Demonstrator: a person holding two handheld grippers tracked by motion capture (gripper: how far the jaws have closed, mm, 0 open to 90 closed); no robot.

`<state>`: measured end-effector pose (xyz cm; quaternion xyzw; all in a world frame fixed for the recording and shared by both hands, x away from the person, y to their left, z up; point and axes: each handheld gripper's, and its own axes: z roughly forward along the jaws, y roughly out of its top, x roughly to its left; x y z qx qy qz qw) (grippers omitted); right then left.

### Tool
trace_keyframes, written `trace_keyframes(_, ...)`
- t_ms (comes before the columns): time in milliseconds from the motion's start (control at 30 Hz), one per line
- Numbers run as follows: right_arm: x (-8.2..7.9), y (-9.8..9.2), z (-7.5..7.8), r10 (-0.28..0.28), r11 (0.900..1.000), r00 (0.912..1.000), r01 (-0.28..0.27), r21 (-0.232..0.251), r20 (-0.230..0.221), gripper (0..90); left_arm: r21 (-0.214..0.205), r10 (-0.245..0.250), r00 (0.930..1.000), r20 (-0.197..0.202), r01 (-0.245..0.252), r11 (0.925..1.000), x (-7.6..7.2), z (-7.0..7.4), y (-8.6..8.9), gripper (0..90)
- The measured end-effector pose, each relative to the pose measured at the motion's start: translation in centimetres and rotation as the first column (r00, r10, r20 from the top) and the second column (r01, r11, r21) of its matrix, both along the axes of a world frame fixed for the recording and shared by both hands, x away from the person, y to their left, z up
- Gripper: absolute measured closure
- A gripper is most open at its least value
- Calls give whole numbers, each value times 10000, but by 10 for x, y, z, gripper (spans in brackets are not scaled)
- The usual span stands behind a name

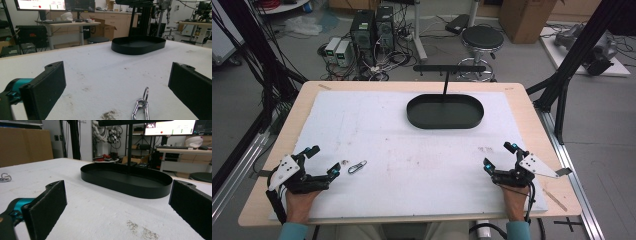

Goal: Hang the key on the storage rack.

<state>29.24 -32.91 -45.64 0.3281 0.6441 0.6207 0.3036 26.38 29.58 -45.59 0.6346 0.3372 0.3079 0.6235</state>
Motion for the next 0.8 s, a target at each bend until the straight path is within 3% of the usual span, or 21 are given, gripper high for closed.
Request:
trace_keyframes(300, -1, 1, 0, -37, 10000, 10000, 37, -71, 0, 8, 43, -6, 10000, 41, 6, 10000, -1, 0, 0, 17)
trace_keyframes(800, -1, 1, 0, -47, 10000, 10000, 47, -72, 14, 8, -151, 53, 9997, -244, -57, 9999, 2, 1, 2, 17)
